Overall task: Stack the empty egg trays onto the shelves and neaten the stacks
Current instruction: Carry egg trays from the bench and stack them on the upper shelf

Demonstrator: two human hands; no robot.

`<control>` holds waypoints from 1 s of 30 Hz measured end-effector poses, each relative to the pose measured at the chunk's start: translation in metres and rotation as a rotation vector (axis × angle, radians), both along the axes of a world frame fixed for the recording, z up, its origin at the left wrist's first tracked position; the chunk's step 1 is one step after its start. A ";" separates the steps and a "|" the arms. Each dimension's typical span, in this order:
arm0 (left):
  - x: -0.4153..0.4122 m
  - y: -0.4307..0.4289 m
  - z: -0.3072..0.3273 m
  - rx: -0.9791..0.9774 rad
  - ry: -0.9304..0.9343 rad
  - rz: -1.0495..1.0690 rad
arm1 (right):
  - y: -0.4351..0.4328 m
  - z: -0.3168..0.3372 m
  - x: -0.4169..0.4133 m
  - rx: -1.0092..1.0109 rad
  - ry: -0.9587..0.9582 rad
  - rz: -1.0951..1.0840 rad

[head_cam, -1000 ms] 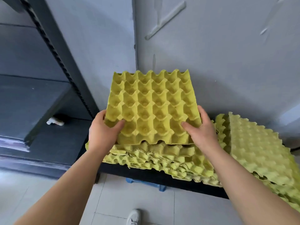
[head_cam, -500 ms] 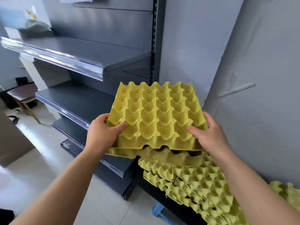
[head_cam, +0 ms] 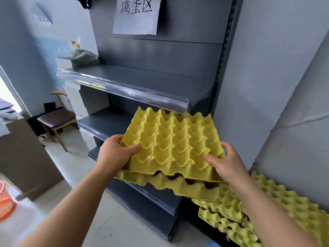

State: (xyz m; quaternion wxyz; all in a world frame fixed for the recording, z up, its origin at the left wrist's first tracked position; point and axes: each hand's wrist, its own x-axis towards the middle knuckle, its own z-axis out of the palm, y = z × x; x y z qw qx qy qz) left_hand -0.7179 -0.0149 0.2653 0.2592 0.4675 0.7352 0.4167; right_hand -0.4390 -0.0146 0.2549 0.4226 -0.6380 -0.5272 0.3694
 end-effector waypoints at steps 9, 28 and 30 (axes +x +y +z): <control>-0.155 -0.025 0.013 -0.009 -0.008 0.180 | 0.037 0.012 -0.161 -0.026 0.071 0.240; -0.315 0.042 0.061 0.001 0.122 0.452 | 0.187 0.049 -0.356 -0.015 0.015 0.548; -0.327 0.049 0.059 0.002 0.131 0.471 | 0.200 0.047 -0.372 -0.010 0.012 0.569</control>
